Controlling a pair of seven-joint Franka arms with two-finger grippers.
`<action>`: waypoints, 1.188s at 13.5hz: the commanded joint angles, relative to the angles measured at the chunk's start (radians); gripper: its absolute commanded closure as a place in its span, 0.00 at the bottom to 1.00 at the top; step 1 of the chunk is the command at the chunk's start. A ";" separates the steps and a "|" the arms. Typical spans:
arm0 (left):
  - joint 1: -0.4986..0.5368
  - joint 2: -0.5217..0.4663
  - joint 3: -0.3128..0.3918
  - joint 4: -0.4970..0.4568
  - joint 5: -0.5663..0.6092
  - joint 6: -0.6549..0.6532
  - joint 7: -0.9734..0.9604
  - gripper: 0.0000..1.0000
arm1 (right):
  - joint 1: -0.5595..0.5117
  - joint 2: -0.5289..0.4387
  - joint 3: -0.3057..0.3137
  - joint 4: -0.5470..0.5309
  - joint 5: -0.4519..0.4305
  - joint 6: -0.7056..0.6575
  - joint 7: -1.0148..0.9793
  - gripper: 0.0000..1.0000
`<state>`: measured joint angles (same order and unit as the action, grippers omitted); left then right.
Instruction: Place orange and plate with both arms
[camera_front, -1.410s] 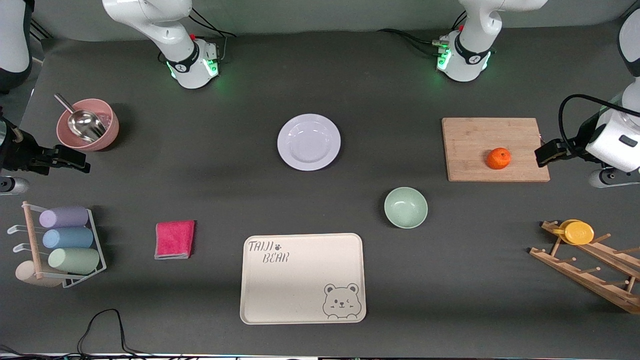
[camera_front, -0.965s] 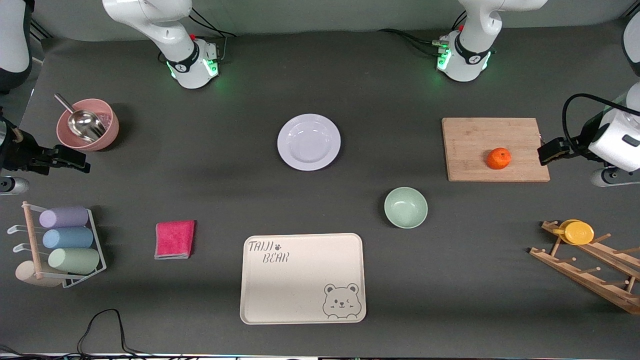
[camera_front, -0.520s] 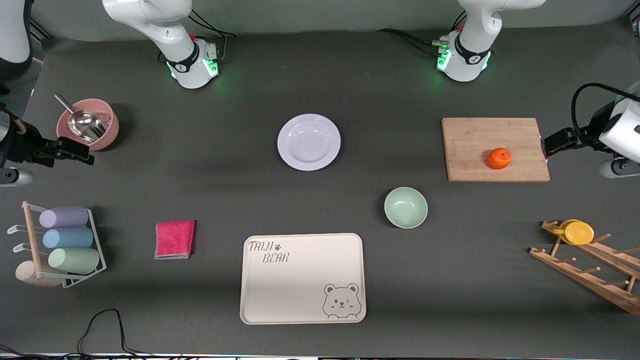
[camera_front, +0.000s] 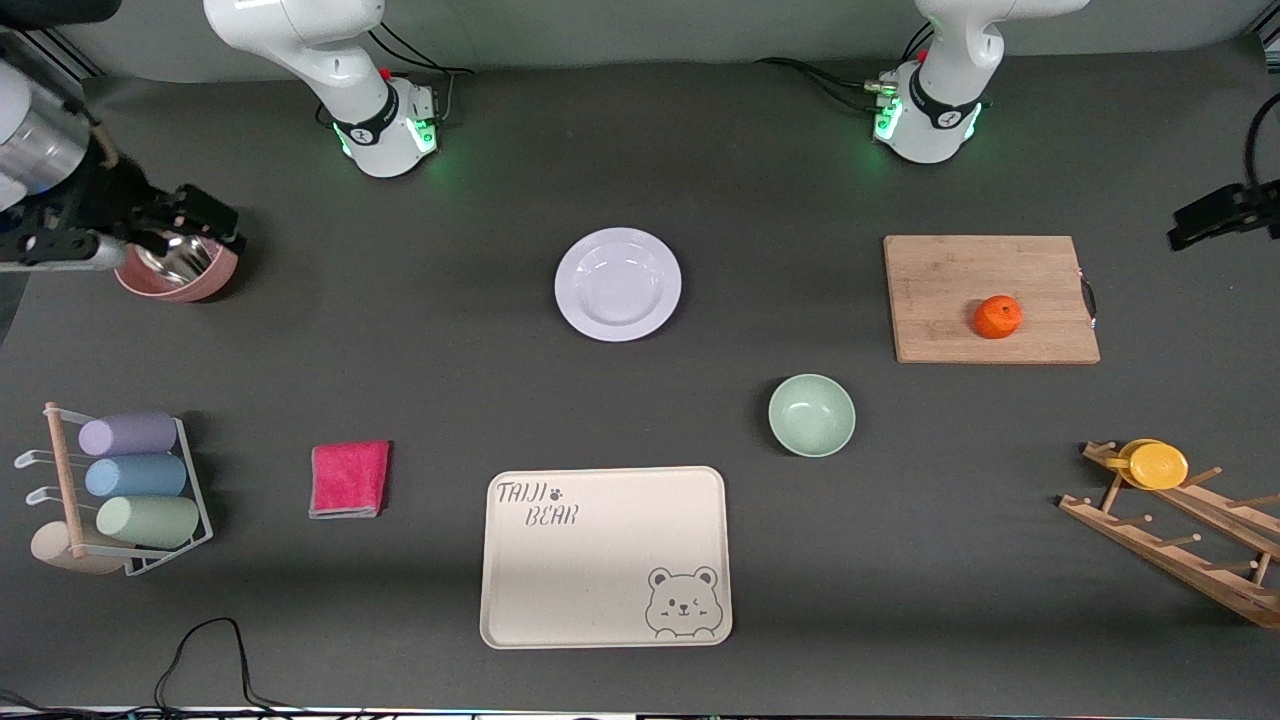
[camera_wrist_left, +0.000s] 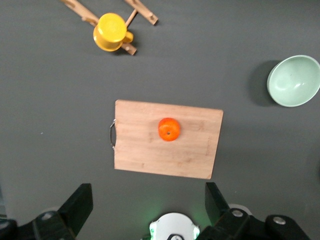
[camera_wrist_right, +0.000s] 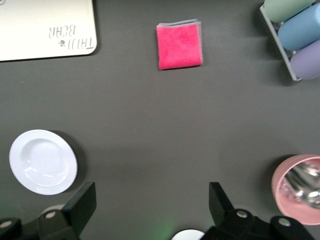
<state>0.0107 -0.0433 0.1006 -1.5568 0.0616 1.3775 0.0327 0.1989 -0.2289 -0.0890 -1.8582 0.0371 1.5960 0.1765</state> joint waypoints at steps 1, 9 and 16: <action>0.005 -0.049 0.039 0.001 0.007 -0.057 0.065 0.00 | 0.062 -0.108 -0.002 -0.131 -0.002 0.061 0.101 0.00; -0.001 -0.311 0.031 -0.483 0.007 0.185 -0.037 0.00 | 0.094 -0.213 0.037 -0.282 0.010 0.113 0.144 0.00; -0.005 -0.376 0.021 -0.840 0.009 0.548 -0.068 0.00 | 0.099 -0.210 -0.005 -0.439 0.252 0.200 -0.047 0.00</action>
<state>0.0163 -0.4035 0.1199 -2.3001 0.0613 1.8209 -0.0133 0.2832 -0.4195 -0.0754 -2.2239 0.2074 1.7402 0.1933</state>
